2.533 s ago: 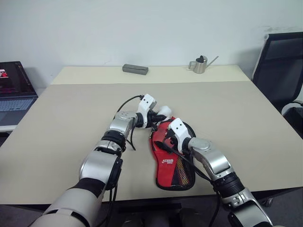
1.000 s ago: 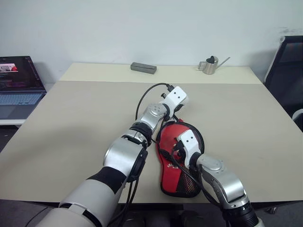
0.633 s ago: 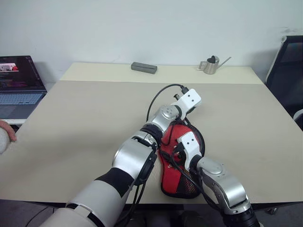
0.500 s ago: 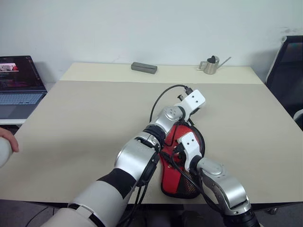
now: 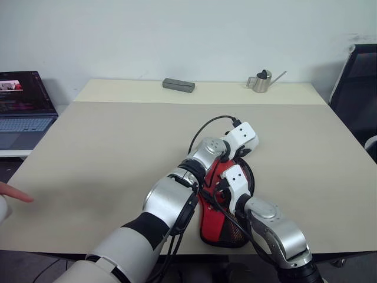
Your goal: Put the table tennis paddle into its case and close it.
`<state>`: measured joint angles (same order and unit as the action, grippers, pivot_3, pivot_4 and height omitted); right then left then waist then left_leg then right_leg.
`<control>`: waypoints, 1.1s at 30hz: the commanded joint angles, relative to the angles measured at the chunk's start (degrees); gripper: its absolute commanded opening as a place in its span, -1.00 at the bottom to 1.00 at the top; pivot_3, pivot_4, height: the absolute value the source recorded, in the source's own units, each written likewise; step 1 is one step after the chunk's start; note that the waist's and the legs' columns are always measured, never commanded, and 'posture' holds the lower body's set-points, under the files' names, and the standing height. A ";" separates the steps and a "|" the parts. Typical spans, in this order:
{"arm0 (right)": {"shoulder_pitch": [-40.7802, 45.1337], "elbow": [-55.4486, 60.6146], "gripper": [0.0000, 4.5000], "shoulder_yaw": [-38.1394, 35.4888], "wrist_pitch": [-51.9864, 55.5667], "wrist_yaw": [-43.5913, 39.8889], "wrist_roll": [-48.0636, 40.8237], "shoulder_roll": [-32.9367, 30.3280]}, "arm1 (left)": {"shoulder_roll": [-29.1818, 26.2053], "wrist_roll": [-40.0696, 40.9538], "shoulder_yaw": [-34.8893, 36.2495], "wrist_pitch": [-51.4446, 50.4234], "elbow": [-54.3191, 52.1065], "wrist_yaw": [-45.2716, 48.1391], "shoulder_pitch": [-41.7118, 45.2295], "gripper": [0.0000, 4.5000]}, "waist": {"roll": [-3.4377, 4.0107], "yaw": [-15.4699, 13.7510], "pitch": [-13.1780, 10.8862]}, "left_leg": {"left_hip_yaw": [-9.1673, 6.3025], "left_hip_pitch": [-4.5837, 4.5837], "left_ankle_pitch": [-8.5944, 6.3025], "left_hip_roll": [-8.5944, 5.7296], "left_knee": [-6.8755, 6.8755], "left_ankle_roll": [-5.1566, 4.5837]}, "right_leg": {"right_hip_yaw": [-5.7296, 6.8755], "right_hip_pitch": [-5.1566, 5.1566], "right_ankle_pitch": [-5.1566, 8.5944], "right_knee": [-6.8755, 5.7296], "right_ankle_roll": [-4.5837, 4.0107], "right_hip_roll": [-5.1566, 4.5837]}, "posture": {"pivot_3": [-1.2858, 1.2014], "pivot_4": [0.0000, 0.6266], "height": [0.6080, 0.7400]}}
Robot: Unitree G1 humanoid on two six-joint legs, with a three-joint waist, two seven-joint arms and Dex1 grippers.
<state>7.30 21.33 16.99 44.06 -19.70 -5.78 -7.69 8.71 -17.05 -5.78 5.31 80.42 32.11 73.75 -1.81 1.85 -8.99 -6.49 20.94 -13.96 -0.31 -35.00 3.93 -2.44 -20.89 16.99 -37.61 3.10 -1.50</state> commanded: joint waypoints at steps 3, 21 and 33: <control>-3.51 -10.63 1.00 2.58 8.46 -1.05 -0.74 -1.34 | 0.25 0.26 0.56 0.73 -1.81 -2.07 0.39 0.31 | 0.01 0.02 0.08 | 0.00 0.00 0.00 0.00 0.00 0.00 | -0.01 0.00 0.00 0.00 0.00 0.00 | 0.03 -0.52 1.00; 3.14 -17.15 1.00 2.49 5.97 -4.78 -0.05 -2.66 | -19.27 13.42 13.83 -2.03 -5.13 11.57 -1.76 0.31 | -0.03 1.53 0.30 | 0.01 -0.24 0.03 0.14 -0.01 0.02 | -0.02 0.06 -0.01 -0.23 0.01 0.12 | 0.03 -0.52 1.00; 5.47 -15.33 1.00 -3.45 6.36 -8.48 -3.96 -5.45 | -25.85 21.70 7.50 -9.41 -41.21 39.86 -28.22 0.31 | 0.07 1.19 0.43 | -0.04 -0.21 0.06 0.16 -0.01 0.04 | -0.09 0.09 0.00 -0.29 -0.05 0.11 | 0.03 -0.52 1.00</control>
<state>15.55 12.65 14.41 44.27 -28.61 -10.04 -11.18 -16.38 2.31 2.29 -2.21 47.43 70.99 45.90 -1.75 3.04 -8.57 -6.54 20.75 -13.91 -0.15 -35.02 3.97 -2.53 -20.82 16.98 -37.90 3.05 -1.40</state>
